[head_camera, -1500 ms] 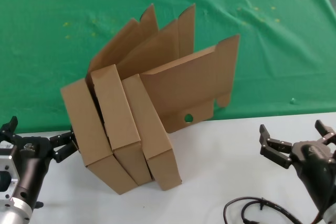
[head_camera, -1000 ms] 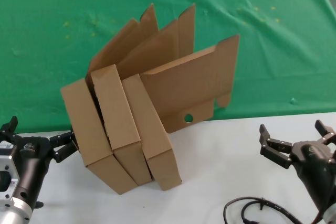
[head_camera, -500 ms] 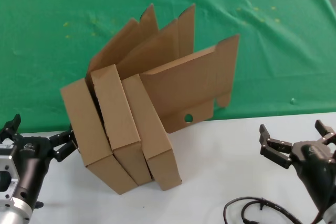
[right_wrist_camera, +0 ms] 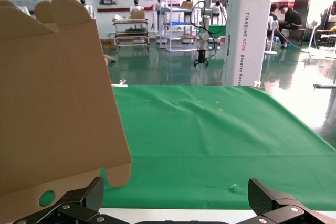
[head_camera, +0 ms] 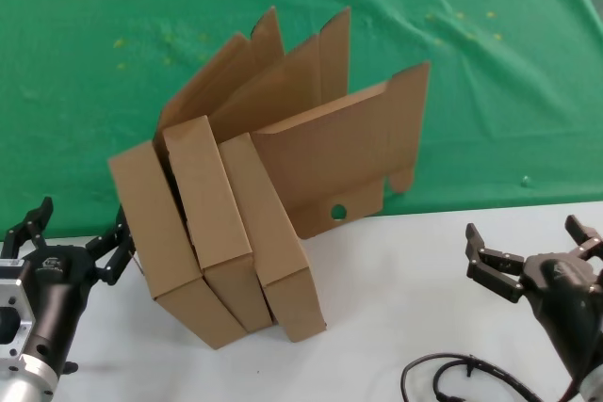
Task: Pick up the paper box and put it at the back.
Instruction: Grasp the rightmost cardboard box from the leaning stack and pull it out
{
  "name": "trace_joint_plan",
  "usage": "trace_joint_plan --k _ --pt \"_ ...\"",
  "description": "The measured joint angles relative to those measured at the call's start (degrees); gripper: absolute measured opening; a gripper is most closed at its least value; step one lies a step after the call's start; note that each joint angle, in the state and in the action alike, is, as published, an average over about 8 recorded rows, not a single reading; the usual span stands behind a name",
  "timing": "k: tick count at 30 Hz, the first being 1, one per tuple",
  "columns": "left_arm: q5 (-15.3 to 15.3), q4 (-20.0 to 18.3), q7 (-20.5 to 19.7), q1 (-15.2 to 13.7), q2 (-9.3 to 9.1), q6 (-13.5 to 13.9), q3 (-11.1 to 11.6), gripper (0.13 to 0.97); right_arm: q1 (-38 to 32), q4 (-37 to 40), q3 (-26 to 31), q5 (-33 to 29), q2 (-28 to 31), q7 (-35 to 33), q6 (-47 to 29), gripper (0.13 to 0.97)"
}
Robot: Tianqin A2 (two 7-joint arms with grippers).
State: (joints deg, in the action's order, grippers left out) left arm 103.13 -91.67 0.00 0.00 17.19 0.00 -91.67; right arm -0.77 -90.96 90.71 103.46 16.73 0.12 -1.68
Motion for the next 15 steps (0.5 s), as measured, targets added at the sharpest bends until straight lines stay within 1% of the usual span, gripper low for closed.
trace_joint_plan --k 8,9,15 --pt "0.0 0.0 0.0 0.0 0.0 0.0 0.0 0.558 0.0 0.0 0.0 0.0 0.0 0.0 0.0 0.966" --pt "0.0 0.0 0.0 0.0 0.0 0.0 0.0 0.558 0.0 0.0 0.0 0.0 0.0 0.0 0.0 0.966" --pt "0.0 0.0 0.0 0.0 0.0 0.0 0.0 0.408 0.0 0.0 0.0 0.0 0.0 0.0 0.0 0.966"
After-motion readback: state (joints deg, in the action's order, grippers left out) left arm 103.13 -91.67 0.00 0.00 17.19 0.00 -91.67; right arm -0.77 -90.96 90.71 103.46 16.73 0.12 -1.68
